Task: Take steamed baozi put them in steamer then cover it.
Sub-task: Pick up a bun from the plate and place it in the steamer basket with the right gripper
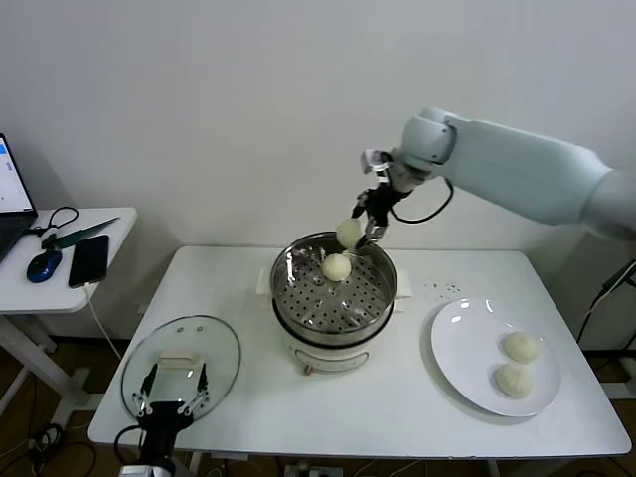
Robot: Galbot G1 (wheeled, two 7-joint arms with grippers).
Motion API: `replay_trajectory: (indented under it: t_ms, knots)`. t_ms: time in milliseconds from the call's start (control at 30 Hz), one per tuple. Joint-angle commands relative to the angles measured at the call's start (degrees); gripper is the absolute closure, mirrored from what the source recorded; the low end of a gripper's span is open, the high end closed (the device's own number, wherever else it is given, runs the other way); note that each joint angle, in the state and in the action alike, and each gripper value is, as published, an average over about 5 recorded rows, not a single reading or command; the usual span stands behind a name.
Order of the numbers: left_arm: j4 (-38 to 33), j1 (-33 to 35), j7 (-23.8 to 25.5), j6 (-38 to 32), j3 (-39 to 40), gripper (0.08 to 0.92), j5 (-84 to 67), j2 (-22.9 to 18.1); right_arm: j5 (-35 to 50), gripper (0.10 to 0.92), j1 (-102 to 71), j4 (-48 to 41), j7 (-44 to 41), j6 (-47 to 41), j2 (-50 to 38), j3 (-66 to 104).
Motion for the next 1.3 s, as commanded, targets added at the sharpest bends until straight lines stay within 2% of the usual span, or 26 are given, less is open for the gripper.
replay_trajectory:
  t_ms: [33,767,933,1033,1300]
  knots:
    - [0.0,-0.2,-0.3,0.4,0.0,0.177,0.0,0.1,0.1,0.33,-5.4,-3.2,1.1,-0.7,9.4,-1.4]
    - [1.2,-0.4,-1.0,0.5,-0.7,0.177,-0.1,0.2,-0.8,0.329,-10.1,-6.0,2.5,-0.6,11.2,-2.4]
    - [1.4,-0.2,-1.0,0.4,-0.7,0.177,-0.1,0.2,-0.4,0.266,-9.7,-5.7,2.7,-0.7,10.6,-2.0]
    - [1.4,-0.1,-1.1,0.3,-0.7,0.177,-0.1,0.1,-0.3,0.216,-8.2,-4.9,2.1,-0.6,9.4,-1.9]
    - [1.3,0.5,-1.2,0.1,-0.7,0.177,-0.2,0.2,2.7,0.203,5.6,5.1,-2.5,2.9,-2.4,-6.0]
